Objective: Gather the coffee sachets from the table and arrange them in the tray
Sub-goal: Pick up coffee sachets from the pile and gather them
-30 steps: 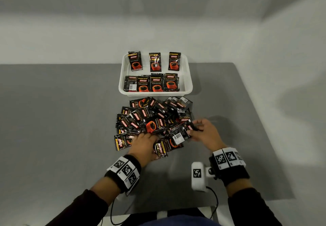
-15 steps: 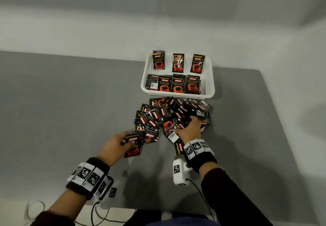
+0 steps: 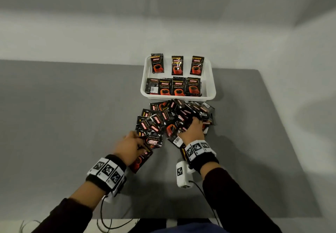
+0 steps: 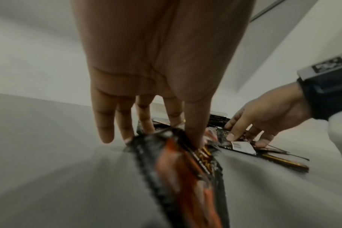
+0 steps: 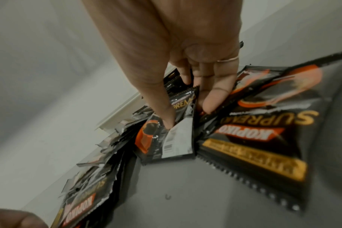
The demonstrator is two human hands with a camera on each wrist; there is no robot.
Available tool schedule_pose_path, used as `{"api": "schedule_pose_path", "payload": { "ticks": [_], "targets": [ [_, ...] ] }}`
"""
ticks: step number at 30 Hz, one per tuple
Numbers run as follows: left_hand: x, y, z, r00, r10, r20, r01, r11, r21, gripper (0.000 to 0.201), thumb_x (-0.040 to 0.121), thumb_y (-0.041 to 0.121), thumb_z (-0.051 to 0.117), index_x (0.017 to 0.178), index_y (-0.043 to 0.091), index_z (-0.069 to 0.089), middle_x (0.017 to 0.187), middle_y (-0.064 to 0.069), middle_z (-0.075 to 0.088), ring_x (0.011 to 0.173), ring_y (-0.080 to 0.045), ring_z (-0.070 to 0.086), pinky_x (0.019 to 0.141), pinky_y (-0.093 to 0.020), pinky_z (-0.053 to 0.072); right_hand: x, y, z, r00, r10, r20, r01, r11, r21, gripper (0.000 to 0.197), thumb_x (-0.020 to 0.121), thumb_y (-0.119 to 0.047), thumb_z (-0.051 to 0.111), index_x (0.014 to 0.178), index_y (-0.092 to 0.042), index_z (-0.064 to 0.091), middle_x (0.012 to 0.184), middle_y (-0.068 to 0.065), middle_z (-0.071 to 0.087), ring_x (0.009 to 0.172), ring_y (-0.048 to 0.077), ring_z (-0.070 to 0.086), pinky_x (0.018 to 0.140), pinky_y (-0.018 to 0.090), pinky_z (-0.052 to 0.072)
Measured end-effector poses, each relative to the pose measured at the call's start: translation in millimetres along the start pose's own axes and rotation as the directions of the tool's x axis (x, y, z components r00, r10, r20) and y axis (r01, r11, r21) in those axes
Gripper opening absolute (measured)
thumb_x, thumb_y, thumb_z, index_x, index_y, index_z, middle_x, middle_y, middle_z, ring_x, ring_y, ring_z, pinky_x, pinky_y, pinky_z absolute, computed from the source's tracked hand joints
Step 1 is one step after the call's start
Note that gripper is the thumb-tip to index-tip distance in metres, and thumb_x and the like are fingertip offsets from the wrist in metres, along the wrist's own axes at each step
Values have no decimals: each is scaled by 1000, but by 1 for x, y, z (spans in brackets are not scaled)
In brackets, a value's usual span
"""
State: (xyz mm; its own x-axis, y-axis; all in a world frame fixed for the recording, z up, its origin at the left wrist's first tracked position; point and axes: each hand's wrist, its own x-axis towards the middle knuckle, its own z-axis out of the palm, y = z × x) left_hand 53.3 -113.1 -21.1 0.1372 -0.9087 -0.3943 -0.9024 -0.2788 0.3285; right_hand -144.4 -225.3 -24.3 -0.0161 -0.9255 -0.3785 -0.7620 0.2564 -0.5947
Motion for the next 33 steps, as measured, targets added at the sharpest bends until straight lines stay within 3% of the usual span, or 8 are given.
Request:
{"api": "schedule_pose_path", "payload": {
  "ticks": [4,12,16,19,23,29,31,33],
  "targets": [
    [5,4,13,1000,-10,4,10,1000,-19,27,80,32,68,105,22,66,126,-2,39,109,-19,46,101,-28,39,3,1,-6,995,75,59,-75,997,6,72,69,-15,77,131,-8,41,135,13,33,121,32,45,96,39,45],
    [-2,-1,19,996,-20,-88,14,998,-67,19,77,43,68,87,29,61,122,0,40,113,-22,37,100,-36,37,3,-12,1,979,204,26,-204,979,7,83,68,-48,77,131,-5,41,137,14,35,124,35,40,98,44,40],
    [-5,5,26,996,-34,-85,26,996,-87,23,78,41,67,95,25,64,125,0,38,114,-24,39,101,-36,39,0,-16,9,977,213,-2,-213,977,-2,66,72,-44,74,122,-8,50,132,12,39,122,34,40,97,45,40],
    [-8,4,31,993,-49,-110,35,991,-126,27,79,34,69,102,20,65,124,-1,40,112,-22,43,101,-31,39,-1,-12,7,979,205,-20,-204,978,52,29,75,-34,70,95,-22,52,119,8,54,113,32,49,97,44,42],
    [-14,-5,28,998,-38,-46,29,983,-179,29,79,26,70,106,15,64,117,-4,51,107,-21,50,96,-29,41,-6,-2,2,977,213,-14,-208,966,154,25,74,-30,68,86,-31,46,100,2,59,107,31,53,96,46,42],
    [-41,-22,-5,996,91,0,-84,915,-394,30,77,14,72,95,30,53,96,5,60,87,-13,59,79,-26,47,-11,-14,3,988,154,3,-153,980,129,26,74,-42,72,85,-29,52,103,4,65,109,28,54,99,46,39],
    [-51,-26,-18,997,49,-54,-70,864,-499,42,74,10,75,98,27,46,85,6,66,67,-10,62,64,-22,50,-9,-18,3,994,113,4,-113,989,91,26,75,-43,72,80,-27,52,101,2,65,104,26,56,99,45,39],
    [-57,-31,-26,992,-19,-127,-55,832,-552,39,73,12,76,97,25,49,75,7,68,56,-7,61,56,-17,48,-8,-16,2,998,64,17,-66,993,93,27,75,-42,72,76,-25,52,89,0,64,90,24,59,85,38,46]
  ]
}}
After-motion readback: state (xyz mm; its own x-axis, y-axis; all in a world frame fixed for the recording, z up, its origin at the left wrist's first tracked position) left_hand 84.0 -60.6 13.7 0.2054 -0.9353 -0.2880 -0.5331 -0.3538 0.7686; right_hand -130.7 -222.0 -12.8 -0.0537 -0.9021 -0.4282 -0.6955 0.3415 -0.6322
